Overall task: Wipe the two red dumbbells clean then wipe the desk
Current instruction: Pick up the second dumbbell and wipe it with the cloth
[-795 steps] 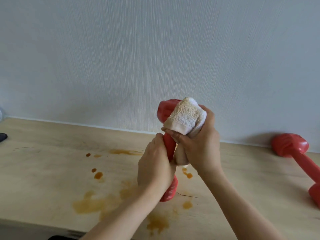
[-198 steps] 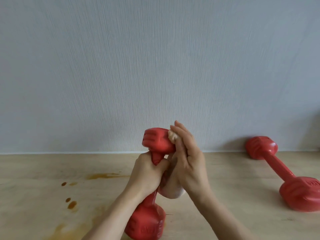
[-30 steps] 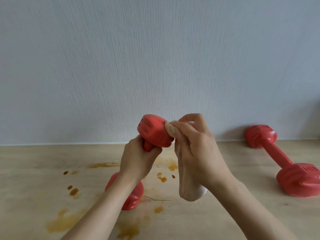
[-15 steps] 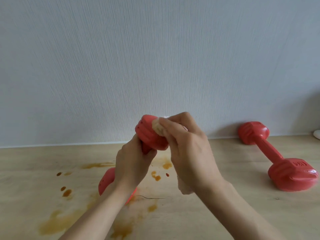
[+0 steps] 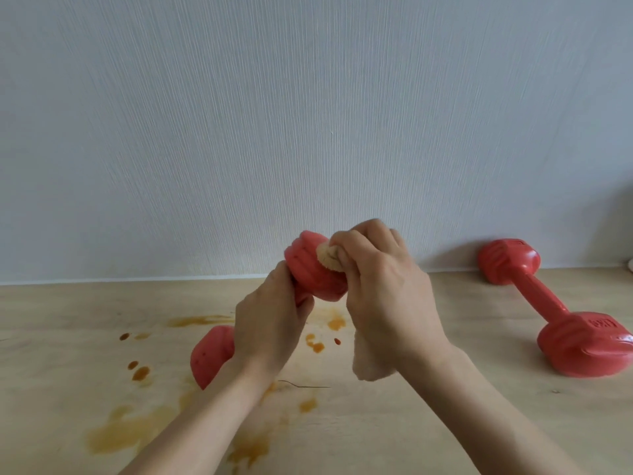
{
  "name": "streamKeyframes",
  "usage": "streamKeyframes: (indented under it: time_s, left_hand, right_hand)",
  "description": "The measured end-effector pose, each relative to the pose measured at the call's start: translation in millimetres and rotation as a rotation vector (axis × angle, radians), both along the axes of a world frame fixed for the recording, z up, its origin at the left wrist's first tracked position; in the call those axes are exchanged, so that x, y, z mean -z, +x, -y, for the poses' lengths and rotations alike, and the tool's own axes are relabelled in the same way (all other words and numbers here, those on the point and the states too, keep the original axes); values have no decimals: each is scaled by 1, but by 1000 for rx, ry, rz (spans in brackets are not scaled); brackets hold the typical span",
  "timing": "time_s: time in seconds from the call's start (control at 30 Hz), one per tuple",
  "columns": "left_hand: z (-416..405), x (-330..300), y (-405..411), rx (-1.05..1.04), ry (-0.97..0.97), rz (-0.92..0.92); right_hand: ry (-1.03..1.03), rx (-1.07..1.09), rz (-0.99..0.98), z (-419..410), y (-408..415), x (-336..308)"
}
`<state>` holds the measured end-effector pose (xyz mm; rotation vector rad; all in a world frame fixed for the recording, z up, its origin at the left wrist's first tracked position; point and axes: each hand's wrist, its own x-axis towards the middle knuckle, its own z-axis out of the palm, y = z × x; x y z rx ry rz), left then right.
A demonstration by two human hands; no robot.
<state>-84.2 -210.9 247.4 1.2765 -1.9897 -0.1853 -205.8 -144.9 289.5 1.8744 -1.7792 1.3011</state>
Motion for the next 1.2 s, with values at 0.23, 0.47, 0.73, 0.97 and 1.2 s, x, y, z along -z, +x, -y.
streamKeyframes:
  time_s: [0.23, 0.47, 0.73, 0.97, 1.2]
  left_hand:
    - [-1, -1, 2, -15, -83, 16]
    - [-5, 0, 2, -15, -25, -24]
    - [-11, -3, 1, -11, 103, 127]
    - [-14, -9, 5, -22, 103, -30]
    - [-21, -18, 4, 21, 133, 66]
  right_hand:
    - [195, 17, 142, 6, -25, 23]
    - [-7, -58, 593, 2, -34, -9]
    - [113, -398, 257, 6, -3, 12]
    - [121, -357, 671, 19, -4, 21]
    - [-148, -409, 314, 7, 6, 12]
